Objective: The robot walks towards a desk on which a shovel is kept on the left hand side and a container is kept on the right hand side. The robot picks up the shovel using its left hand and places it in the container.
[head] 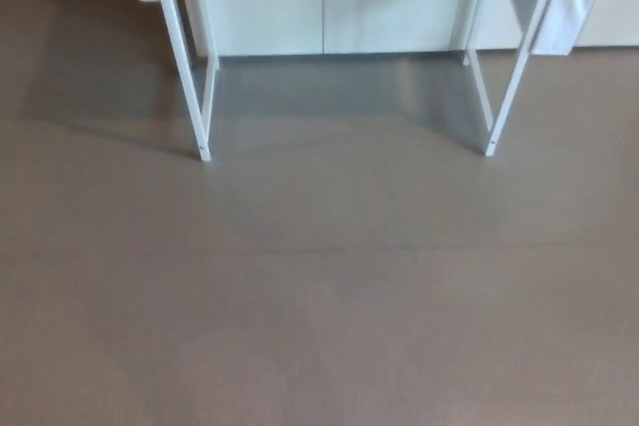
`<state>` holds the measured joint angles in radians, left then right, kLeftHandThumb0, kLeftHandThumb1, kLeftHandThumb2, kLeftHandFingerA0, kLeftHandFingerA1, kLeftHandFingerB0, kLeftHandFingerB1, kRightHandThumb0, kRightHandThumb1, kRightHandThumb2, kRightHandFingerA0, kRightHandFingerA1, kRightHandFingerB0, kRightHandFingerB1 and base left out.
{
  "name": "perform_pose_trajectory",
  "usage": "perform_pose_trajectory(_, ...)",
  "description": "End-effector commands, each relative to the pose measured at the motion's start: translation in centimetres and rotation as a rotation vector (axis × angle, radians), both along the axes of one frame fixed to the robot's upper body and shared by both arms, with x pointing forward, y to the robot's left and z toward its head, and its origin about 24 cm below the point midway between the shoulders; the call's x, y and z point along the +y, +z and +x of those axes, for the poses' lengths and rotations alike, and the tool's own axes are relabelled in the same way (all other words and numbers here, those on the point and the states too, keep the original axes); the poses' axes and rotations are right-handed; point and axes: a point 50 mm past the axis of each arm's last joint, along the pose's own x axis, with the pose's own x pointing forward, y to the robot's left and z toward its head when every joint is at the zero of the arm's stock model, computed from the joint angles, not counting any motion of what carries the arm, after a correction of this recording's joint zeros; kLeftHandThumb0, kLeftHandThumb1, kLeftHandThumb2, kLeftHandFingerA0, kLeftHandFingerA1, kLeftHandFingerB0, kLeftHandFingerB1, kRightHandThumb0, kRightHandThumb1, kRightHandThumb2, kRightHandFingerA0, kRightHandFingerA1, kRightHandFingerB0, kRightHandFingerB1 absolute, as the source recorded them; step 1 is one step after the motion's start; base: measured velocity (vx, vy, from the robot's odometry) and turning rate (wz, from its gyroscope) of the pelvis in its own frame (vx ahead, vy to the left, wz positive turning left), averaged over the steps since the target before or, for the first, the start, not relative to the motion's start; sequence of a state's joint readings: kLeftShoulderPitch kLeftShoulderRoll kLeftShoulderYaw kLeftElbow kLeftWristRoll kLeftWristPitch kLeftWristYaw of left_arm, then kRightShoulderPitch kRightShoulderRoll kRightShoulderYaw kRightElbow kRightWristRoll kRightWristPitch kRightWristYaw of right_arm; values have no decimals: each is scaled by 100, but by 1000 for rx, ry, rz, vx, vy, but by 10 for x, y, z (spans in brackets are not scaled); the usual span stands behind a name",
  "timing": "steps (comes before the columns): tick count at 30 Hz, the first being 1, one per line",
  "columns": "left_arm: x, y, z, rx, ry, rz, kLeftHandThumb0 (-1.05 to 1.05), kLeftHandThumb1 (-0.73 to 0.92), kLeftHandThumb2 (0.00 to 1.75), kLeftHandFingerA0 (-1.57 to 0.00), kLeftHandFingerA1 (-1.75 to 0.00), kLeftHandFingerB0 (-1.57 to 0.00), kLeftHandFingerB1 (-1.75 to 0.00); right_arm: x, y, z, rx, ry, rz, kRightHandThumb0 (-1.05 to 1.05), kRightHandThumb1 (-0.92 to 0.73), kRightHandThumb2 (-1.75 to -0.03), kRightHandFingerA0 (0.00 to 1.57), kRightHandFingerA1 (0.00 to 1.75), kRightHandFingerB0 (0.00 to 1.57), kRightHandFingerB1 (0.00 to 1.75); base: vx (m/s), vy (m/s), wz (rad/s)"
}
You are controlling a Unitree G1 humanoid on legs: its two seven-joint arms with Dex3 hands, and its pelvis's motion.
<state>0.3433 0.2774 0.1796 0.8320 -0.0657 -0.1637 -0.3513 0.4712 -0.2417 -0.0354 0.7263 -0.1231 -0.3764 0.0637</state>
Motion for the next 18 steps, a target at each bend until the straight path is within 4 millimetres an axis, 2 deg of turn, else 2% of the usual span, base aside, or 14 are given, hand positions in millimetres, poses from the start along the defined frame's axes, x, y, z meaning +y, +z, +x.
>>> perform_pose_trajectory(1, 7, 7, 5, -59, -48, 60, -28, 62, 63, -29, -38, -17, -34, 0, 2, 6, -77, -5, 4, -29, -57, -56, 44, 48, 35, 41, 232, -78, 6)
perform_pose_trajectory(5, 8, 6, 5, -54, -31, 55, -25, 62, 62, -29, -37, -18, -33, 2, 4, 7, -87, 27, -11, -34, -58, -57, 44, 47, 36, 42, 186, -5, -5)
perform_pose_trajectory(7, 8, 6, 5, -58, -32, 56, -23, 63, 61, -29, -38, -17, -33, 2, 3, 7, -84, 23, -8, -29, -58, -57, 43, 46, 35, 42, 163, 76, -17)
perform_pose_trajectory(18, 9, 5, 4, -59, -30, 50, -25, 62, 61, -29, -38, -16, -33, 1, 0, 4, -85, 23, -19, -31, -58, -57, 44, 48, 36, 42, 249, 164, -13)
